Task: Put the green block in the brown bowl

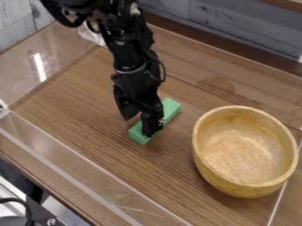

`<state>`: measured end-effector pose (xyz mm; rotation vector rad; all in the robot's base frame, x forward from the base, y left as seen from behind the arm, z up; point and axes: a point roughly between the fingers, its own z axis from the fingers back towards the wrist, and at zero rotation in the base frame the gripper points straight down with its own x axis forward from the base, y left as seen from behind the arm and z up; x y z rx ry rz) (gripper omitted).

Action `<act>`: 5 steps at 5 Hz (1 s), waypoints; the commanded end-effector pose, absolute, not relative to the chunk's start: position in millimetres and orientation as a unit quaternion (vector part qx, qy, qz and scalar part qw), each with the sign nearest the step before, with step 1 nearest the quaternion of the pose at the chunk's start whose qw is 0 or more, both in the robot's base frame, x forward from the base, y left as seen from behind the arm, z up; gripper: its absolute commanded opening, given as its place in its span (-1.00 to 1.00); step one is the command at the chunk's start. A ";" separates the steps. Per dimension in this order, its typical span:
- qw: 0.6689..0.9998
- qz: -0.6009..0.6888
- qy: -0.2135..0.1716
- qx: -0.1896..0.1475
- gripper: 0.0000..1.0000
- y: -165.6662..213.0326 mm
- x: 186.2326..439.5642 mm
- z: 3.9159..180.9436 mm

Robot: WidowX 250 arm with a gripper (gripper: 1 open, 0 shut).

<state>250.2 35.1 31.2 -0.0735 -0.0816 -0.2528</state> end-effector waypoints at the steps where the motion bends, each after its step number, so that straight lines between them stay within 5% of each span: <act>1: 0.989 -0.128 -0.063 -0.030 -1.00 35.6 260.8 36.4; 5: 0.989 -0.125 -0.072 -0.026 -1.00 42.2 271.3 48.6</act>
